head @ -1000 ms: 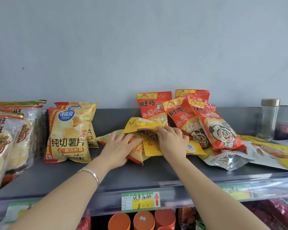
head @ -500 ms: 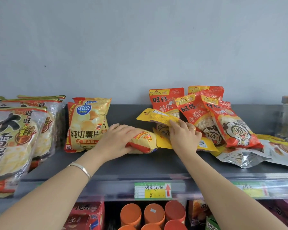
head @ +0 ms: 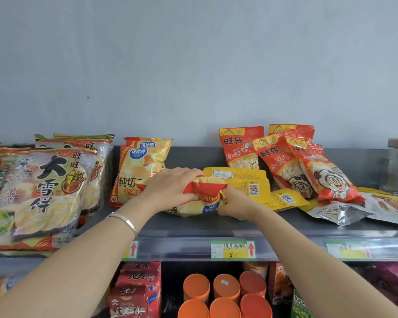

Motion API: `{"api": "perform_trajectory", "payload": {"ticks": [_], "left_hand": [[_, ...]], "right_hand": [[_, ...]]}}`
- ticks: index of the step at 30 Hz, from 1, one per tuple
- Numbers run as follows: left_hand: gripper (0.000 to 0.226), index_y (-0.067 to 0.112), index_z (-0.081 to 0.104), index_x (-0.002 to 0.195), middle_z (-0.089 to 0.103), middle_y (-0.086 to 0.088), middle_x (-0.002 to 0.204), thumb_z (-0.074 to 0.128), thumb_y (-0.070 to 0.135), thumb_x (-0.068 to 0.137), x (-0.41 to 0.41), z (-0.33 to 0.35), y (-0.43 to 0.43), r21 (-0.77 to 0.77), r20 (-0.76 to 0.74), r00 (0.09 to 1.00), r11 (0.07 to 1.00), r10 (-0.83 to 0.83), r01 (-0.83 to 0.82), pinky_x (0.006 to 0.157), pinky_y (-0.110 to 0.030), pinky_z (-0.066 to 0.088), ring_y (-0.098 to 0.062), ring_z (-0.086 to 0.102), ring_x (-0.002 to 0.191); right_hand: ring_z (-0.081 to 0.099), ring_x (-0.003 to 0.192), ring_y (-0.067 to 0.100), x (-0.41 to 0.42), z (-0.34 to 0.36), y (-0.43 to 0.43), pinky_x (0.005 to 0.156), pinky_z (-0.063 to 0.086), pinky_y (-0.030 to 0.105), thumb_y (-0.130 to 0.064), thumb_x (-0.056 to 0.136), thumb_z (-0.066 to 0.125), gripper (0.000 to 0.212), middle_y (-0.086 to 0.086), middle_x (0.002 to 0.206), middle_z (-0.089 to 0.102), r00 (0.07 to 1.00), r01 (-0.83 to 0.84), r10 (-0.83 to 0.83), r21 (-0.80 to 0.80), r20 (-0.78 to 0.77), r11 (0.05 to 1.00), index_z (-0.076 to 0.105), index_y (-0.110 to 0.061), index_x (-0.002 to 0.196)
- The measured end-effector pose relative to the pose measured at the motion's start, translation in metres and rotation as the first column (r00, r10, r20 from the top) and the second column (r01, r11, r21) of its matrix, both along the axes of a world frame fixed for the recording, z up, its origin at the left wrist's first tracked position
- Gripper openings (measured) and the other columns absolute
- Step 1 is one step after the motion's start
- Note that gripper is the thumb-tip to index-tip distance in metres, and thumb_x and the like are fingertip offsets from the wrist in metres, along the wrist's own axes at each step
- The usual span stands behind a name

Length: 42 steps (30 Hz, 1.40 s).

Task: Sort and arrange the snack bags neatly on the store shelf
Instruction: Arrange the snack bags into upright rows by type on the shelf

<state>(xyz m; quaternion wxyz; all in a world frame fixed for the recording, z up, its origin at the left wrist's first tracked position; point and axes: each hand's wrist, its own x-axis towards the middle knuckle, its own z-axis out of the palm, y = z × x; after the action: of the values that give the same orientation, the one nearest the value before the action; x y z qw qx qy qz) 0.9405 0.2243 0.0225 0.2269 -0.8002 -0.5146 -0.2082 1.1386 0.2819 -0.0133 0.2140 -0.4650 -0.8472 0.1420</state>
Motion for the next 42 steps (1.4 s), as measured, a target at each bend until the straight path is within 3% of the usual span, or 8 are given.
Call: {"api": "perform_trajectory", "payload": {"ticks": [3, 9, 13, 19, 23, 27, 38, 42], "left_hand": [[0.053, 0.032, 0.042, 0.134, 0.056, 0.011, 0.126, 0.06, 0.047, 0.086, -0.004, 0.002, -0.002, 0.013, 0.032, 0.999, 0.999, -0.036, 0.035, 0.096, -0.032, 0.035, -0.013, 0.05, 0.119], [0.055, 0.026, 0.039, 0.14, 0.036, -0.002, 0.148, 0.056, 0.042, 0.09, -0.017, -0.006, 0.001, 0.23, 0.373, 0.926, 0.961, 0.058, -0.153, 0.11, -0.047, 0.025, -0.022, 0.03, 0.138], [0.061, 0.018, 0.028, 0.146, 0.032, -0.012, 0.147, 0.056, 0.025, 0.092, -0.04, -0.021, 0.009, -0.006, 0.71, 0.698, 0.992, 0.092, -0.125, 0.105, -0.039, 0.034, -0.026, 0.031, 0.135], [0.07, 0.024, 0.017, 0.15, 0.035, -0.003, 0.148, 0.055, 0.037, 0.093, -0.032, -0.034, 0.003, -0.273, 0.933, 0.335, 0.866, 0.131, 0.42, 0.109, -0.038, 0.03, -0.02, 0.034, 0.136], [0.061, 0.04, 0.031, 0.136, 0.052, 0.009, 0.134, 0.065, 0.039, 0.085, -0.023, -0.035, -0.003, -0.153, 0.983, 0.042, 0.681, 0.177, 0.716, 0.105, -0.044, 0.038, -0.019, 0.051, 0.123], [0.072, 0.032, 0.035, 0.136, 0.061, 0.001, 0.125, 0.075, 0.021, 0.077, -0.028, -0.03, -0.005, 0.127, 0.948, -0.304, 0.775, 0.088, 0.619, 0.089, -0.048, 0.053, -0.022, 0.064, 0.108], [0.088, 0.029, 0.03, 0.141, 0.058, -0.002, 0.129, 0.079, 0.02, 0.069, -0.098, -0.03, -0.011, 0.217, 0.92, -0.391, 0.856, -0.02, 0.468, 0.089, -0.049, 0.053, -0.023, 0.062, 0.111], [0.089, 0.033, 0.028, 0.141, 0.057, -0.001, 0.132, 0.08, 0.027, 0.068, -0.092, -0.028, -0.018, 0.157, 0.959, -0.282, 0.811, 0.01, 0.563, 0.097, -0.051, 0.048, -0.021, 0.06, 0.114]], "right_hand": [[0.057, 0.111, 0.017, -0.015, -0.003, -0.006, 0.108, 0.033, 0.054, -0.045, 0.058, 0.079, 0.066, -0.013, 0.108, 0.064, 0.98, -0.045, 0.025, -0.099, -0.198, 0.994, 0.054, -0.033, 0.118], [0.064, 0.103, 0.019, -0.022, -0.002, -0.012, 0.089, 0.053, 0.035, -0.019, 0.074, 0.082, 0.052, -0.001, 0.108, 0.068, 0.795, 0.023, -0.109, -0.15, -0.596, 0.988, 0.053, -0.021, 0.117], [0.065, 0.1, 0.021, -0.017, -0.001, -0.022, 0.088, 0.053, 0.037, -0.02, 0.077, 0.079, 0.043, 0.001, 0.105, 0.068, 0.606, 0.062, -0.216, -0.225, -0.766, 0.972, 0.057, -0.018, 0.114], [0.067, 0.094, 0.024, -0.021, -0.003, -0.04, 0.075, 0.056, 0.04, -0.033, 0.08, 0.073, 0.043, 0.006, 0.106, 0.071, 0.279, -0.089, -0.309, -0.344, -0.909, 0.935, 0.059, -0.018, 0.118], [0.065, 0.107, 0.029, -0.054, -0.006, -0.047, 0.079, 0.056, 0.043, -0.045, 0.064, 0.077, 0.074, 0.01, 0.115, 0.07, 0.263, -0.24, -0.335, -0.397, -0.905, 0.886, 0.057, -0.014, 0.127], [0.066, 0.101, 0.025, -0.093, -0.007, -0.054, 0.08, 0.057, 0.04, -0.043, 0.07, 0.075, 0.067, 0.008, 0.112, 0.071, 0.289, -0.353, -0.309, -0.401, -0.906, 0.845, 0.058, -0.013, 0.127], [0.065, 0.106, 0.028, -0.147, -0.006, -0.055, 0.086, 0.055, 0.047, -0.041, 0.076, 0.077, 0.067, 0.007, 0.116, 0.068, 0.353, -0.437, -0.229, -0.376, -0.907, 0.817, 0.047, -0.022, 0.132], [0.067, 0.104, 0.029, -0.165, 0.003, -0.056, 0.071, 0.058, 0.043, -0.027, 0.079, 0.076, 0.055, 0.007, 0.117, 0.069, 0.229, -0.414, -0.24, -0.317, -0.943, 0.853, 0.052, -0.019, 0.129]]}}
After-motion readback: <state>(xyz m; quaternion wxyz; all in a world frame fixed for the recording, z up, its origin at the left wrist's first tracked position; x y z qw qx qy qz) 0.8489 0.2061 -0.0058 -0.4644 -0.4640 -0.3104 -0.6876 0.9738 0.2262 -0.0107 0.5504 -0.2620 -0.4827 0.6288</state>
